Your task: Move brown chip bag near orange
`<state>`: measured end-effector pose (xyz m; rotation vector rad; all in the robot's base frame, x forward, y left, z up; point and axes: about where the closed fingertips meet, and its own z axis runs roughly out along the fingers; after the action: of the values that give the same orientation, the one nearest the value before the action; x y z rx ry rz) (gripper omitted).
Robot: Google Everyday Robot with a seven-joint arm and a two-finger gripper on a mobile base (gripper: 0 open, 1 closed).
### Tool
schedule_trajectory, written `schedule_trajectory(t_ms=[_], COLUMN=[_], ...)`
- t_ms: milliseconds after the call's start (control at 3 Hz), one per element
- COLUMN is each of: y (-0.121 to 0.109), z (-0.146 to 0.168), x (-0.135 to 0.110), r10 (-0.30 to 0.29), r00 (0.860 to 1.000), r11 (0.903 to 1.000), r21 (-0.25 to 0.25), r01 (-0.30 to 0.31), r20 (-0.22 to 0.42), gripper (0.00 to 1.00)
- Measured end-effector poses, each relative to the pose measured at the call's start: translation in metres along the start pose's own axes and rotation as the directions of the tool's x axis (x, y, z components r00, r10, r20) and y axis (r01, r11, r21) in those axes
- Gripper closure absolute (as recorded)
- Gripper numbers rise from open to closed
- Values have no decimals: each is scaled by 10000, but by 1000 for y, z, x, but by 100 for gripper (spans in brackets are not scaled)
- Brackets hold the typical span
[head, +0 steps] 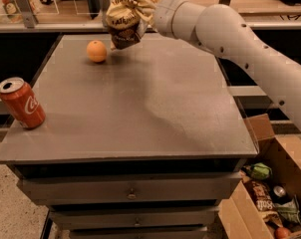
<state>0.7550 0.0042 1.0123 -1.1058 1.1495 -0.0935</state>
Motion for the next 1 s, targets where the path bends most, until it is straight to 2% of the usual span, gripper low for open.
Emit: schedule_trajectory(t_ms=[667,1000], y=[40,52], z=[-2,-9], x=[0,4], r10=[-8,332], r00=[9987,9937], r11=[9999,9979], r21=[-168,-510], r01=[0,-388], r20=[-516,-1070], gripper=[36,13])
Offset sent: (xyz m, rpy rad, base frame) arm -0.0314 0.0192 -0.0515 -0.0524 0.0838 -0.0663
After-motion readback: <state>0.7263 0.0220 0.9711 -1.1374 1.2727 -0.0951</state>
